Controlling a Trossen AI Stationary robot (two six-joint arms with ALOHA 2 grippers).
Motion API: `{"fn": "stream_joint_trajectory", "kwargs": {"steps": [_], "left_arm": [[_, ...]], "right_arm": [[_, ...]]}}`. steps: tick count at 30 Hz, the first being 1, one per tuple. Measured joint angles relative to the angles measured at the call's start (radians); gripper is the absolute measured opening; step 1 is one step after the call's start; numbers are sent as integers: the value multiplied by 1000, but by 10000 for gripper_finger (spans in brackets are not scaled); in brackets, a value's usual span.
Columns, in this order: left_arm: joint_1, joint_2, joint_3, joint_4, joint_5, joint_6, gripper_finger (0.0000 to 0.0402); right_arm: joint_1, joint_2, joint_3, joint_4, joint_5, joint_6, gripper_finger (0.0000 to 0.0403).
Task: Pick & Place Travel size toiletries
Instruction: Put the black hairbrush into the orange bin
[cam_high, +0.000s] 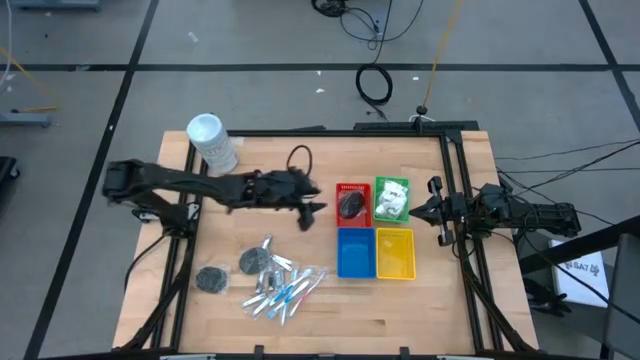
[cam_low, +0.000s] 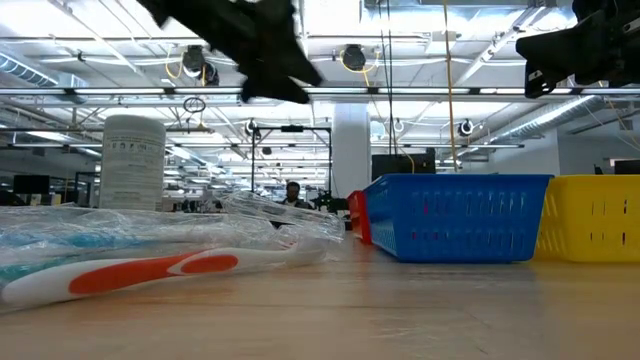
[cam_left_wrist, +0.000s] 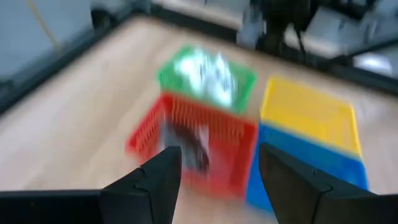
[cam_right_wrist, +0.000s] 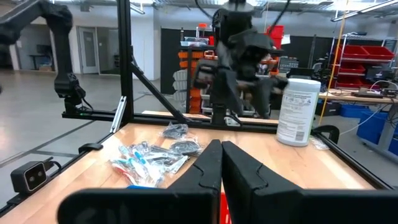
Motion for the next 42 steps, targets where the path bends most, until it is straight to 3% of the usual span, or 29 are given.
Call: {"fn": "stream_joint_trajectory", "kwargs": {"steps": [5, 12, 17, 21, 28, 32, 42], "left_arm": [[-66, -128, 0, -372, 2, -183, 212], [-228, -150, -1, -715, 4, -612, 212], [-315, -114, -1, -759, -33, -853, 212], [-372, -62, -1, -778, -30, -957, 212], [-427, 52, -1, -786, 90, -1179, 212], [-427, 84, -1, -833, 107, -1194, 212], [-393, 93, -1, -838, 12, -1144, 212]], "right_arm": [[0, 0, 0, 0, 0, 0, 0], [0, 0, 0, 0, 0, -1, 0], [0, 0, 0, 0, 0, -13, 0], [0, 0, 0, 0, 0, -15, 0], [0, 0, 0, 0, 0, -15, 0], [0, 0, 0, 0, 0, -16, 0], [0, 0, 0, 0, 0, -16, 0]]}}
